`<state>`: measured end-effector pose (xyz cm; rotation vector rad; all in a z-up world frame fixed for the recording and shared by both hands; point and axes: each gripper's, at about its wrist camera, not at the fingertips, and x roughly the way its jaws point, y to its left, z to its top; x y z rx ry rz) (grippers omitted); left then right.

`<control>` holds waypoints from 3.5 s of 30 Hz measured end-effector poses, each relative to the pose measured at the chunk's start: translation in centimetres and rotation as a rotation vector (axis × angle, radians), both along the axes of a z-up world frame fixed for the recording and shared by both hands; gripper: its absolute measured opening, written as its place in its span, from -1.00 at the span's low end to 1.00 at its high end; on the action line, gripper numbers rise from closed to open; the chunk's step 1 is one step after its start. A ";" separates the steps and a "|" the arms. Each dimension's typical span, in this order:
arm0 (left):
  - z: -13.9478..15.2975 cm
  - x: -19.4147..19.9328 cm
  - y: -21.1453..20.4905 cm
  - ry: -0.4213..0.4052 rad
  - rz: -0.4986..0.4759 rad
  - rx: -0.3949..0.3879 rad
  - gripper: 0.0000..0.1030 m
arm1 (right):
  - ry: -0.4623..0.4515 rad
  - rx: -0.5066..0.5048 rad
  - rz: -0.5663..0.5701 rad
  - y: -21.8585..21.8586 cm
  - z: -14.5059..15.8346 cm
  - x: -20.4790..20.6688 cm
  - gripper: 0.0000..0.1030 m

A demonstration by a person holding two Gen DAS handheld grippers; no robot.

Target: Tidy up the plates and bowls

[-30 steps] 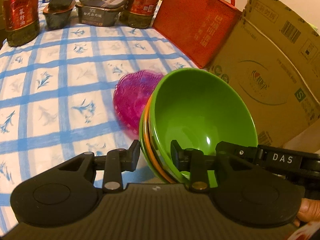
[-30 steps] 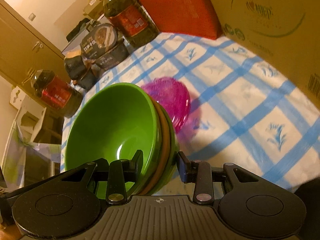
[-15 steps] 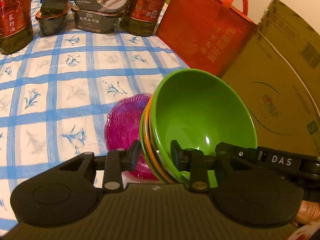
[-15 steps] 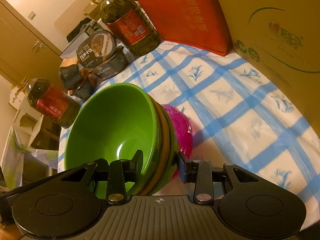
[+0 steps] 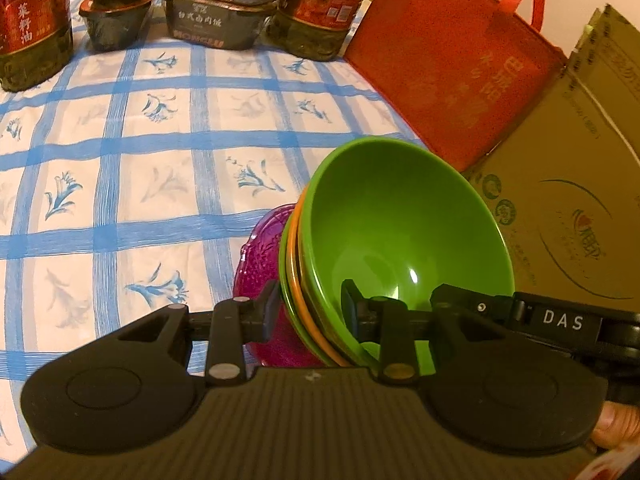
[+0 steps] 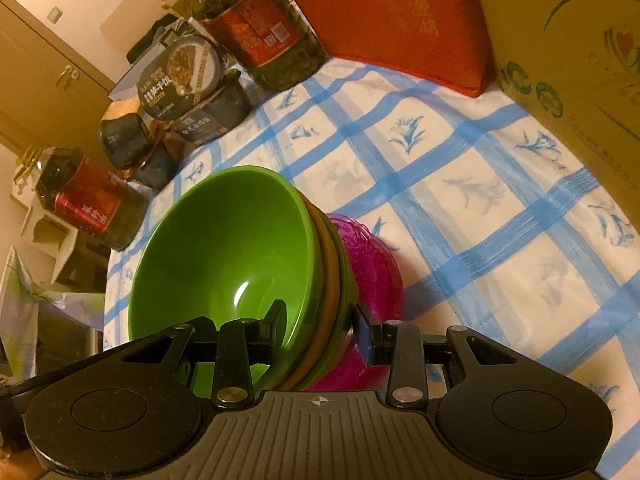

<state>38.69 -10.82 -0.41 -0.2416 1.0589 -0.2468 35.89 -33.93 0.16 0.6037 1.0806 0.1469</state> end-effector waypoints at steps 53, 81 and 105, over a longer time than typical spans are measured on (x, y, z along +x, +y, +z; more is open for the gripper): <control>4.0 -8.5 2.5 -0.181 0.077 0.025 0.67 | -0.140 0.015 -0.050 -2.2 3.1 -7.9 0.51; 0.8 -26.1 3.2 -0.261 0.240 0.171 0.81 | -0.315 -0.363 0.160 2.5 2.3 -21.8 0.54; 1.1 -32.0 2.6 -0.224 0.200 0.175 0.81 | -0.284 -0.377 0.171 4.1 2.9 -28.2 0.54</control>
